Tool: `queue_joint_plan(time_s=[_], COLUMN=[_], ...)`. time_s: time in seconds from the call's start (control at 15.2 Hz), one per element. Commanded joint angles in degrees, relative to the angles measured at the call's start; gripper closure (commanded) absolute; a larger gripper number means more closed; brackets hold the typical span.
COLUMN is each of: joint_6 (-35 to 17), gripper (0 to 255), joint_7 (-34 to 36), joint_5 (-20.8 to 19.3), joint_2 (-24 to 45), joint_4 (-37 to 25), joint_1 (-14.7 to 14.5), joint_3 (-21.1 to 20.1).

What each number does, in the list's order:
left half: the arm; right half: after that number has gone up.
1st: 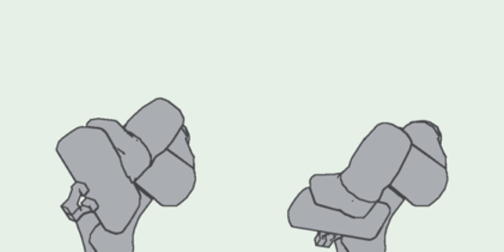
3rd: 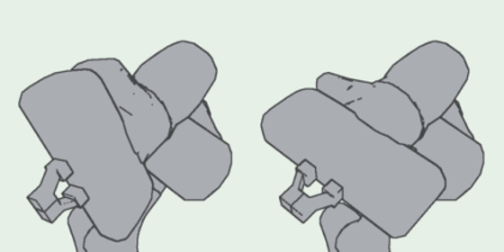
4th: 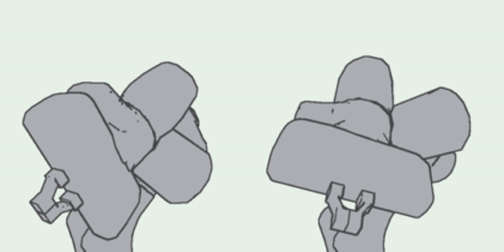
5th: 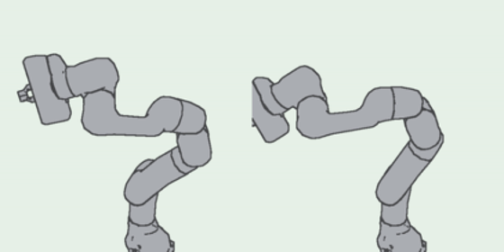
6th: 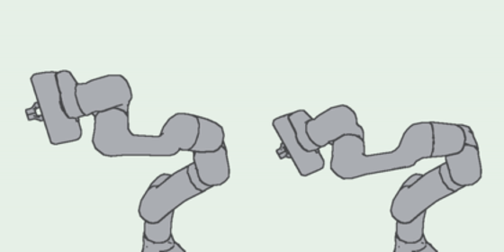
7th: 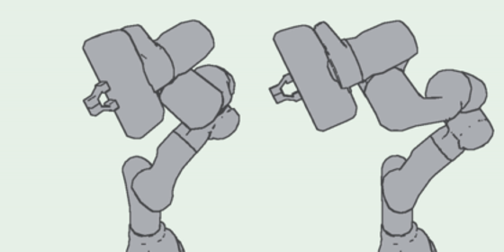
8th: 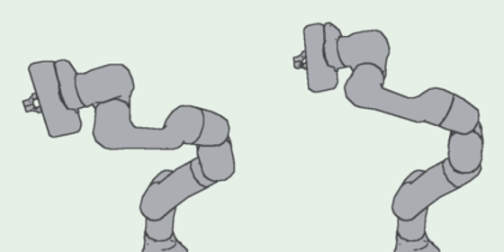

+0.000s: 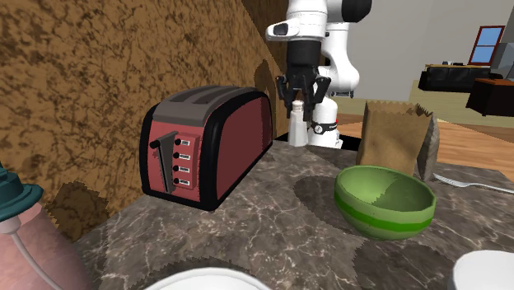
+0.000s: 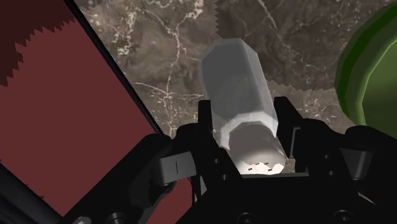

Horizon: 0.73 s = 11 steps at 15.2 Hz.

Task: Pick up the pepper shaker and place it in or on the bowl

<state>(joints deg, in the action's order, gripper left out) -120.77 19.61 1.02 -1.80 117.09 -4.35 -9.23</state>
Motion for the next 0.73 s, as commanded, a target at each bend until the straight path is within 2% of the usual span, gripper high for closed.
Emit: queue_joint_plan(time_s=[0.0,0.66], joint_6=[1.49,8.33], gripper=[255,255], joint_7=[-0.02,1.28], joint_5=[0.07,-0.07], joint_2=[-0.41,-0.52], joint_4=[-1.07,-7.82], joint_1=[0.0,-0.52], joint_3=[0.01,-0.6])
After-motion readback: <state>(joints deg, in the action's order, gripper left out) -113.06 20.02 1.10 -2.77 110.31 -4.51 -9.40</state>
